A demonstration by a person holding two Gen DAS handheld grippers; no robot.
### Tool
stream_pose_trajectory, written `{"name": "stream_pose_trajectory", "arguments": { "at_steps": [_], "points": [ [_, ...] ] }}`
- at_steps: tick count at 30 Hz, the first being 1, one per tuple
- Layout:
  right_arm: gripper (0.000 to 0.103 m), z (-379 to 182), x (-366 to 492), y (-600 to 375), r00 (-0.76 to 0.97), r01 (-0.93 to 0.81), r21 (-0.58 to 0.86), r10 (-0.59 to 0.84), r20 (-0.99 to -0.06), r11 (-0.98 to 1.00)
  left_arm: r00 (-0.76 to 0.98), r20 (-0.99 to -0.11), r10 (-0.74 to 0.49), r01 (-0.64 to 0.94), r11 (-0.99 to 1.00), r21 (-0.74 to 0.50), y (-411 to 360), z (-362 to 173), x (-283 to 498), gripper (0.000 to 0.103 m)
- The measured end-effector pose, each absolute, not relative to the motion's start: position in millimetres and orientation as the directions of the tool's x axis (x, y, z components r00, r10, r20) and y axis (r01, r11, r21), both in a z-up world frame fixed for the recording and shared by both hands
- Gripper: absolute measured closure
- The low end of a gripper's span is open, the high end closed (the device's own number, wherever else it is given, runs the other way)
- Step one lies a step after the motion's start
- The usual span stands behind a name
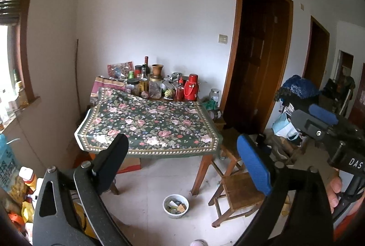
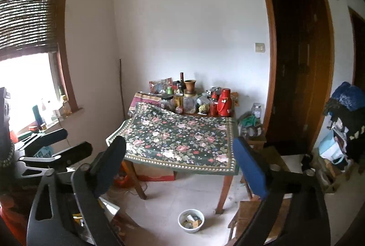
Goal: Collect trash
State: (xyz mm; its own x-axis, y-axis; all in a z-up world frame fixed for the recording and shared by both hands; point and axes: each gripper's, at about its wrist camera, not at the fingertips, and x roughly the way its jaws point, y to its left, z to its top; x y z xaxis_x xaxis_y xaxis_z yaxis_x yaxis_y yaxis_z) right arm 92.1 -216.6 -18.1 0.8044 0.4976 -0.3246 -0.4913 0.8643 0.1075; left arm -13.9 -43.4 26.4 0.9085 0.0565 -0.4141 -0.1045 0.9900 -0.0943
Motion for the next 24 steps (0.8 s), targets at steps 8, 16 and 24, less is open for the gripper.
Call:
{"name": "stream_pose_trajectory", "arguments": {
  "at_steps": [8, 16, 24],
  "points": [
    [0.008, -19.4, 83.6, -210.3, 0.8, -0.496, 0.094, 0.496, -0.339, 0.864, 0.917, -0.394, 0.063, -0.106, 0.99, -0.089, -41.9, 32.3, -35.9, 0.007],
    [0.008, -21.9, 80.3, -204.0, 0.787, -0.508, 0.088, 0.503, -0.357, 0.857, 0.916, -0.396, 0.069, -0.113, 0.99, -0.087, -42.1, 30.5, -35.3, 0.007],
    [0.008, -23.9, 79.7, -207.5, 0.783, -0.507, 0.092, 0.502, -0.367, 0.857, 0.912, -0.406, 0.064, -0.112, 0.989, -0.094, -43.5, 29.0, -30.5, 0.007]
  ]
}}
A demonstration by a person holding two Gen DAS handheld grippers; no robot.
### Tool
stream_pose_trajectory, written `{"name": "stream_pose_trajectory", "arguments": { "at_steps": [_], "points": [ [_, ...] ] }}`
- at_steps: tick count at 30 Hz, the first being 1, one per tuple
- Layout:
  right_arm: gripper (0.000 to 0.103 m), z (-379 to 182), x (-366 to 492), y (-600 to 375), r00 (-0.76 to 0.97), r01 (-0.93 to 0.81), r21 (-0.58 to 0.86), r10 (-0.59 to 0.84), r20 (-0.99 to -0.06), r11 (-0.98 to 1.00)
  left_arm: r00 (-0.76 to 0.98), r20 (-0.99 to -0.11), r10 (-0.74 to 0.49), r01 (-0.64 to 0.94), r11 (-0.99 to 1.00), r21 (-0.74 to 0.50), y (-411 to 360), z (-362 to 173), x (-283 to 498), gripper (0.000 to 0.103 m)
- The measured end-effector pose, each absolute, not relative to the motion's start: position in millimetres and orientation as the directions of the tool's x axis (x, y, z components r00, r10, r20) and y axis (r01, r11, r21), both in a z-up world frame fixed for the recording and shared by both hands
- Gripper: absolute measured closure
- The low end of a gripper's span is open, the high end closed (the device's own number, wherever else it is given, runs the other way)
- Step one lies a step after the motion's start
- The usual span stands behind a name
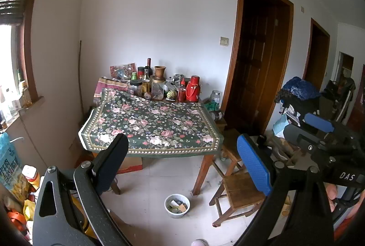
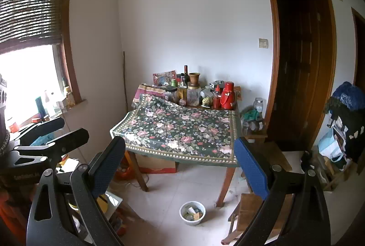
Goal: Collect trash
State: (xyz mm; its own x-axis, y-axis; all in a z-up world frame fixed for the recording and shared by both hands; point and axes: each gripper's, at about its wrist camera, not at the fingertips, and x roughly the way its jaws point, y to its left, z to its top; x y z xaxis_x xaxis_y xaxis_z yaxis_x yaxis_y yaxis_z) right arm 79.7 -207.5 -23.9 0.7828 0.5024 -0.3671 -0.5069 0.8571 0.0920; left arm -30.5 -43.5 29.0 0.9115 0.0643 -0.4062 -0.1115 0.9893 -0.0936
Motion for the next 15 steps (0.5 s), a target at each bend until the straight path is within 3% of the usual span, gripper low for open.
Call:
{"name": "stream_pose_trajectory", "arguments": {
  "at_steps": [15],
  "points": [
    [0.008, -23.4, 82.4, -208.8, 0.777, -0.503, 0.099, 0.499, -0.383, 0.859, 0.91, -0.409, 0.063, -0.108, 0.99, -0.09, -49.5, 27.7, -27.8, 0.007]
  ]
}}
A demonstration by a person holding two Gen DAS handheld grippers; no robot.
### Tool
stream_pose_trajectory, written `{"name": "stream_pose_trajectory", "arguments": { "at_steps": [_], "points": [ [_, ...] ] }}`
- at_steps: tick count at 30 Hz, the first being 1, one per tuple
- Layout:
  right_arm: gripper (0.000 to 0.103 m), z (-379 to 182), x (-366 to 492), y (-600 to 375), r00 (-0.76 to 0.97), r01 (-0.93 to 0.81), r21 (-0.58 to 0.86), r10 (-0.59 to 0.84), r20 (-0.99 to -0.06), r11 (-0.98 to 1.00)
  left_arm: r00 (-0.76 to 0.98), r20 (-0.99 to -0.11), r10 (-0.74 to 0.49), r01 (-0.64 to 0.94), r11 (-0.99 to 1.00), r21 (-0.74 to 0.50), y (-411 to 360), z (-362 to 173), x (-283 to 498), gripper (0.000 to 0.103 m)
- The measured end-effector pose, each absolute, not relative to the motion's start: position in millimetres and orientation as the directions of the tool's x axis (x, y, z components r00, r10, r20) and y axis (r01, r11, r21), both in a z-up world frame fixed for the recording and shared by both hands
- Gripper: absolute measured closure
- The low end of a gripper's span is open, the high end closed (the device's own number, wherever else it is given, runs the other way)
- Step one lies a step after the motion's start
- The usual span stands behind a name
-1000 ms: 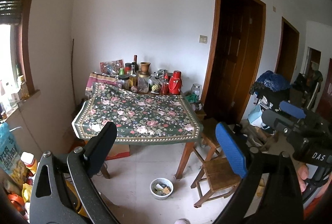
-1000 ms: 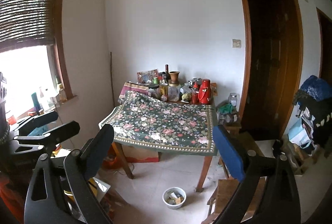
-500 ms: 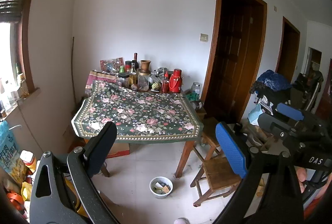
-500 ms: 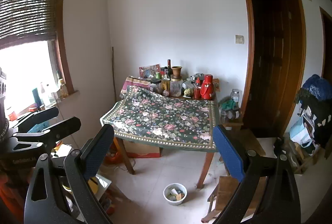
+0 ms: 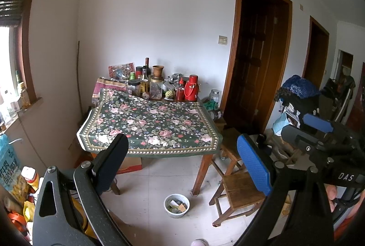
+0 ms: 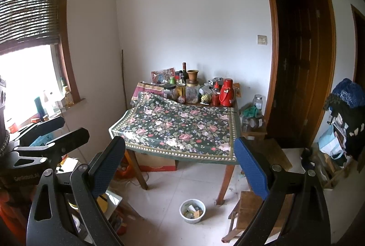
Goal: Collect trash
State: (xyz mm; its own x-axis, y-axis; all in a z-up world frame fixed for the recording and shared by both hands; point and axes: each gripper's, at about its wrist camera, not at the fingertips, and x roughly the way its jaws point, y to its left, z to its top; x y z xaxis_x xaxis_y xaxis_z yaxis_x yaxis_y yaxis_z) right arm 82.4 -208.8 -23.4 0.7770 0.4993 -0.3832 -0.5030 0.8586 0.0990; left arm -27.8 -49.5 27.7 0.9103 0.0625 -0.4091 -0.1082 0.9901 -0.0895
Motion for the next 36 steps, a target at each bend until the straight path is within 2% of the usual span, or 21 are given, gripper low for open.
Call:
{"name": "stream_pose_trajectory", "arguments": {
  "at_steps": [36],
  "points": [
    [0.008, -19.3, 80.8, -216.5, 0.789, -0.481, 0.103, 0.481, -0.382, 0.871, 0.924, -0.381, 0.028, -0.048, 0.998, -0.043, -50.9, 31.4, -34.6, 0.002]
  ]
}}
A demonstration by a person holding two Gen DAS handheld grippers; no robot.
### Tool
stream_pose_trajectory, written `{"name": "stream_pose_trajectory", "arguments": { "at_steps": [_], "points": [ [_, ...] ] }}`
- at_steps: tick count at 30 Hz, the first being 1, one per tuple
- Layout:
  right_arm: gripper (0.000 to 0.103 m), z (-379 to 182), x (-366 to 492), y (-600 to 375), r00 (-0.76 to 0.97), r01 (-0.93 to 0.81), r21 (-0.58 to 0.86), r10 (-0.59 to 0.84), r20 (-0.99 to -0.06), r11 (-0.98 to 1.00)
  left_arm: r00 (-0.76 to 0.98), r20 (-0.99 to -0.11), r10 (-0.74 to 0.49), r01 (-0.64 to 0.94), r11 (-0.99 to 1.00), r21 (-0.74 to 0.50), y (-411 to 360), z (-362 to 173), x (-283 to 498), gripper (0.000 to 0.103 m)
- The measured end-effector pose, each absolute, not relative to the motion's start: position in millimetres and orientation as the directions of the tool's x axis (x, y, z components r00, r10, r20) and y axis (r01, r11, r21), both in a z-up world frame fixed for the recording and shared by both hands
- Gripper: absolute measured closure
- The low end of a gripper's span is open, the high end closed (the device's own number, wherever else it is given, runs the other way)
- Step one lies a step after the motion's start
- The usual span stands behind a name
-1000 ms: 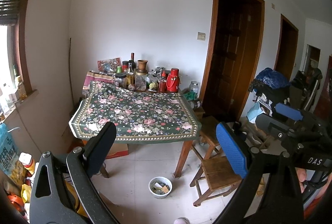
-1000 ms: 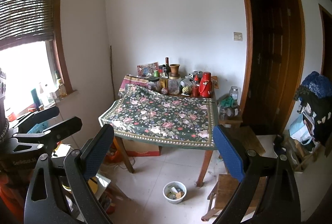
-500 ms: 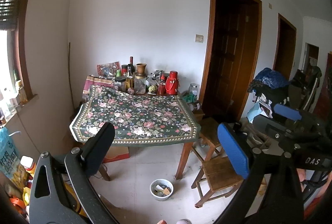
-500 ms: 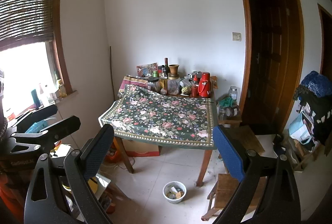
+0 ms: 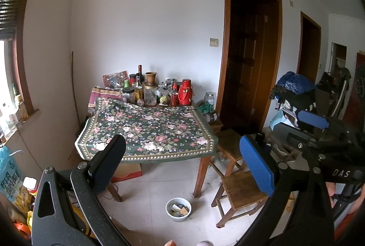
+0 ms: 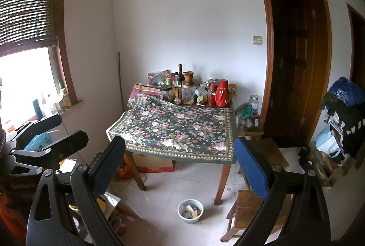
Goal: Collect trash
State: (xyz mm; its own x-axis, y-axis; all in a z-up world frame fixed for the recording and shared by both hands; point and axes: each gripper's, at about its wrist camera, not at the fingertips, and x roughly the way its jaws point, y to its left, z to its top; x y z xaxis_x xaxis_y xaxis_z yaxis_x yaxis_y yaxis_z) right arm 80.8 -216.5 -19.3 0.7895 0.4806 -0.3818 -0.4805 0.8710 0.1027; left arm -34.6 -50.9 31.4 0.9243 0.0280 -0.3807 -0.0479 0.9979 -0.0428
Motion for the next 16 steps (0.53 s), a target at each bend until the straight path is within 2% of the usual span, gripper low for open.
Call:
{"name": "stream_pose_trajectory", "arguments": {
  "at_steps": [16],
  "points": [
    [0.008, -27.7, 106.0, -201.4, 0.779, -0.463, 0.108, 0.463, -0.423, 0.879, 0.911, -0.411, 0.024, -0.053, 0.997, -0.059, -37.2, 19.6, -11.1, 0.001]
  ]
}}
